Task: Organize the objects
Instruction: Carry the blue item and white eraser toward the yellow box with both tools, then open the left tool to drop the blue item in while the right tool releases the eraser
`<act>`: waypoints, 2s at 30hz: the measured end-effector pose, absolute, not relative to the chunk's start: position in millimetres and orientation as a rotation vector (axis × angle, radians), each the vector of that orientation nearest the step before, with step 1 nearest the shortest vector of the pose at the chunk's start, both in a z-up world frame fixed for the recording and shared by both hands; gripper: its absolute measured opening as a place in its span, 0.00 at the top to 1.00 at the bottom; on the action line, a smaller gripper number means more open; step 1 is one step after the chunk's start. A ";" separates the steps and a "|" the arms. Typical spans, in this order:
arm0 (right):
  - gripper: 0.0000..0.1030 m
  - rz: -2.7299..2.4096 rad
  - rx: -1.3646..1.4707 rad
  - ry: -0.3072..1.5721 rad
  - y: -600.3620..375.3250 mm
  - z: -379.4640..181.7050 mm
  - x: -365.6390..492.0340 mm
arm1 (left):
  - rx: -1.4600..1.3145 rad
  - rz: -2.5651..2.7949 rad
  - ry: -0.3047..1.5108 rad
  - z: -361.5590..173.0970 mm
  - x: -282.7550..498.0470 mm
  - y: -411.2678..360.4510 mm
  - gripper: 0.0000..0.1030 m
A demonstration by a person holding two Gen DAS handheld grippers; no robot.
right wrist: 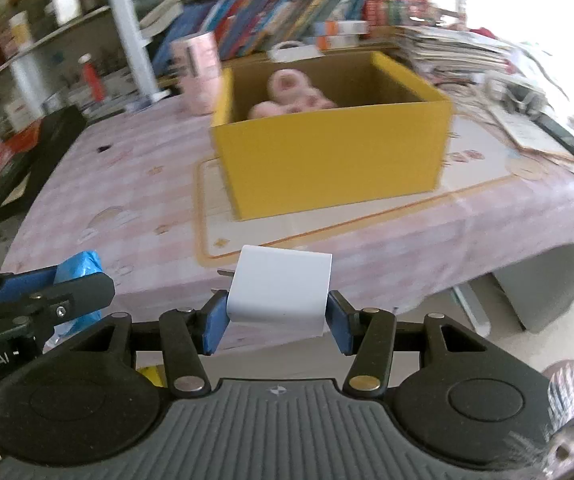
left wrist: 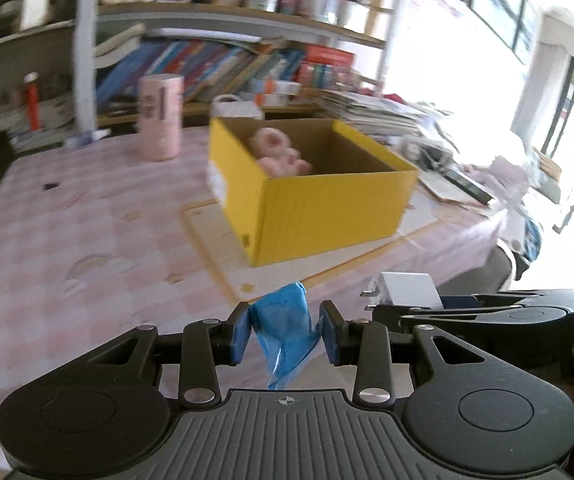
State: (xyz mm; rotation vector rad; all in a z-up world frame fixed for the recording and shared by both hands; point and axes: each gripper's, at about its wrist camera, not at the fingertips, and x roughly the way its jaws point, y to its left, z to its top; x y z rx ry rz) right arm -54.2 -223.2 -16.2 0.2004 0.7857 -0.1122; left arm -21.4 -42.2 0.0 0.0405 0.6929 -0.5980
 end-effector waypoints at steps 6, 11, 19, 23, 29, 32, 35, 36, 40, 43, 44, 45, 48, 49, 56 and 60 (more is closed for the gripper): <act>0.52 -0.166 0.223 0.781 -248.3 -16.0 -56.9 | 0.062 -0.643 0.694 -0.4 -16.6 -68.2 0.66; 0.52 -0.171 0.222 0.775 -261.5 -13.5 -50.2 | 0.061 -0.639 0.685 2.0 -10.5 -79.9 0.66; 0.52 -0.152 0.211 0.773 -279.2 -10.3 -29.8 | 0.075 -0.620 0.670 6.4 4.6 -101.0 0.66; 0.52 -0.145 0.198 0.755 -292.0 -5.0 -16.5 | 0.069 -0.604 0.622 15.0 13.1 -112.3 0.66; 0.52 -0.126 0.135 0.635 -312.2 16.4 5.7 | 0.047 -0.565 0.543 28.4 34.1 -132.9 0.66; 0.52 -0.107 0.094 0.578 -322.5 25.8 20.5 | 0.035 -0.538 0.521 32.2 48.4 -144.5 0.66; 0.52 -0.080 0.051 0.535 -331.7 30.7 35.8 | 0.027 -0.511 0.515 33.2 62.9 -155.2 0.66; 0.52 -0.071 0.039 0.529 -333.8 31.3 39.9 | 0.026 -0.503 0.515 32.6 66.8 -157.6 0.66; 0.52 -0.029 0.010 0.529 -343.2 29.0 59.1 | 0.030 -0.470 0.527 30.9 82.9 -171.3 0.66; 0.52 0.004 0.001 0.552 -349.5 23.8 74.2 | 0.045 -0.449 0.546 26.6 97.1 -181.2 0.66; 0.52 0.016 -0.002 0.564 -351.3 21.6 79.4 | 0.046 -0.439 0.557 24.6 101.7 -184.0 0.66; 0.52 0.027 -0.005 0.575 -351.8 19.7 84.2 | 0.044 -0.427 0.571 22.5 106.9 -186.5 0.66; 0.52 0.039 -0.009 0.607 -355.2 12.1 97.9 | 0.039 -0.402 0.609 15.8 116.8 -190.4 0.66; 0.52 0.042 -0.007 0.615 -356.4 9.6 102.1 | 0.039 -0.397 0.619 13.6 119.2 -191.3 0.66; 0.52 0.083 -0.034 0.671 -358.8 -4.9 123.2 | 0.030 -0.340 0.676 0.2 130.6 -195.6 0.66; 0.53 0.110 -0.048 0.696 -358.9 -11.7 132.0 | 0.029 -0.319 0.689 -3.9 132.9 -197.5 0.66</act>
